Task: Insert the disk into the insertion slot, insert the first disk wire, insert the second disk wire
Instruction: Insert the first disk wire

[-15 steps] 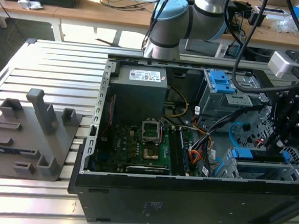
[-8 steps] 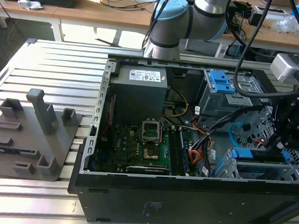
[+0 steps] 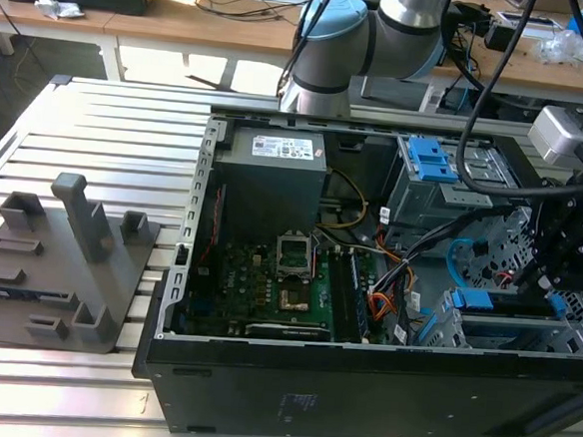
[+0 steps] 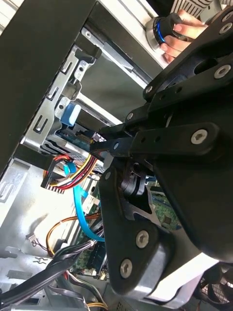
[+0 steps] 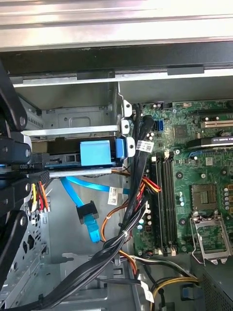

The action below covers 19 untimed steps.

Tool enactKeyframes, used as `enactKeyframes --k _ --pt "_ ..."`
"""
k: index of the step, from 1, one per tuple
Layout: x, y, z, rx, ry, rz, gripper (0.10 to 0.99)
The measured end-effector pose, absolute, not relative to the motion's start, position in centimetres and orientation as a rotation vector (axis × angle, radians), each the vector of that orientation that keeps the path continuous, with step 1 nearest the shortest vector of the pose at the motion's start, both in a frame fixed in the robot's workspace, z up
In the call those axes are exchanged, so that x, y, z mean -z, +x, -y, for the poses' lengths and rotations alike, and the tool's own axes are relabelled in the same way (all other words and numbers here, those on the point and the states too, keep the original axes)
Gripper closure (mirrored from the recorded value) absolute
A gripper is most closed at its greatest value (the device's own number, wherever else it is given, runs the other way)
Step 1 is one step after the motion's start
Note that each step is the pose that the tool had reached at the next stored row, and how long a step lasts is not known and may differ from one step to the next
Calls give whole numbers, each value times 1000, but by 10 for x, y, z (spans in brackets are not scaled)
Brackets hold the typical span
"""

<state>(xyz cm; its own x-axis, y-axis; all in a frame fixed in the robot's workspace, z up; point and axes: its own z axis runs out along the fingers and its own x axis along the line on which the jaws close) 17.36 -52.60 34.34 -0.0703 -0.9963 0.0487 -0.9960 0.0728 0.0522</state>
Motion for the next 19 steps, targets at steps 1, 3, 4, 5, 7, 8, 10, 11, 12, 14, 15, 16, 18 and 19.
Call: enactKeyframes --k 1,3,4,5,7,8,10,11,12,14,15,16,18,19 --pt "-343 175 526 8 2092 2247 914" --pt "-343 177 526 8 2092 2247 914" --pt "-343 177 526 8 2092 2247 914" --pt "-343 177 526 8 2092 2247 914" --pt "-343 177 526 8 2092 2247 914" --pt "-343 177 526 8 2092 2247 914" --pt "-343 177 526 8 2092 2247 914" --pt "-342 177 526 8 2092 2247 914" --pt "-342 177 526 7 2092 2247 914" --pt "-341 177 526 7 2092 2247 914" --pt "-340 177 526 8 2092 2247 914" --pt "-340 177 526 9 2093 2247 914" --pt "-340 177 526 8 2092 2247 914" --pt "-339 177 526 8 2092 2247 914"
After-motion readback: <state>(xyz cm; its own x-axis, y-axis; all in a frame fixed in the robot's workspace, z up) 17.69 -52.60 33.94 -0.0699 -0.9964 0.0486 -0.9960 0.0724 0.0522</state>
